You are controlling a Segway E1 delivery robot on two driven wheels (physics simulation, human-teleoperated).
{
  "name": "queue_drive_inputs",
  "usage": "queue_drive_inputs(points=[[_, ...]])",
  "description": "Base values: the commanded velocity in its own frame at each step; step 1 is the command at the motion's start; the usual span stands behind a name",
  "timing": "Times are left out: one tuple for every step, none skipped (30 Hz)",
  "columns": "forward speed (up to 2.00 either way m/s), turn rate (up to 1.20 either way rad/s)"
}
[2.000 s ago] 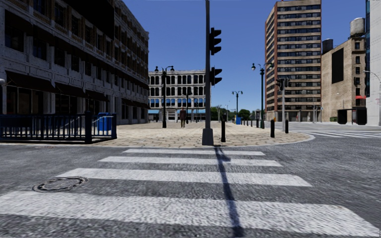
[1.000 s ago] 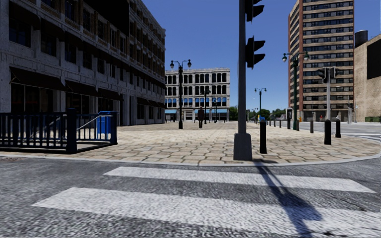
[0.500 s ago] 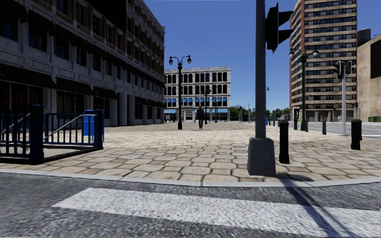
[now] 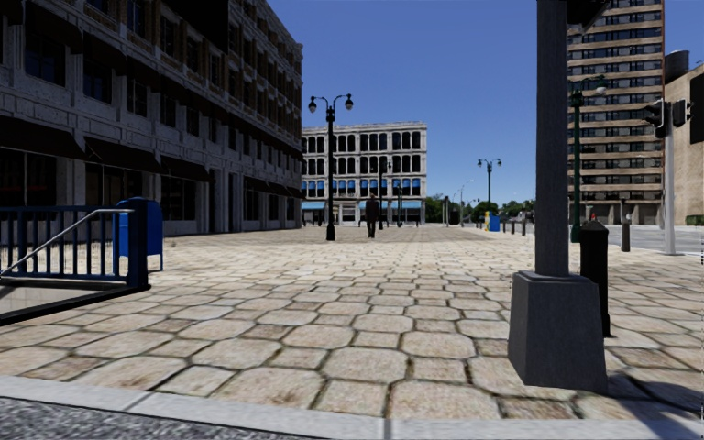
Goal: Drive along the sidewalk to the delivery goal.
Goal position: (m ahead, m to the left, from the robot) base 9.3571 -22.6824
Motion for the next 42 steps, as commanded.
queue_drive_inputs(points=[[2.00, 0.00], [2.00, 0.00], [2.00, 0.00], [2.00, 0.00], [2.00, 0.00], [2.00, 0.00], [2.00, 0.00], [2.00, 0.00], [2.00, -0.03], [1.98, -0.04], [1.94, -0.04], [1.94, -0.04], [1.91, -0.04], [1.86, -0.04], [1.82, -0.06], [1.82, -0.07], [1.82, -0.07], [1.82, -0.07], [1.81, -0.08], [1.81, -0.10], [1.81, -0.13], [1.81, -0.16], [1.81, -0.16], [1.81, -0.17], [1.81, -0.18], [1.81, -0.19], [1.81, -0.21], [1.81, -0.21], [1.81, -0.23], [1.81, -0.23], [1.81, -0.24], [1.81, -0.24], [1.81, -0.24], [1.81, -0.24], [1.81, -0.26], [1.81, -0.27], [1.81, -0.28], [1.81, -0.28], [1.81, -0.28], [1.81, -0.28], [1.81, -0.28], [1.81, -0.28]])
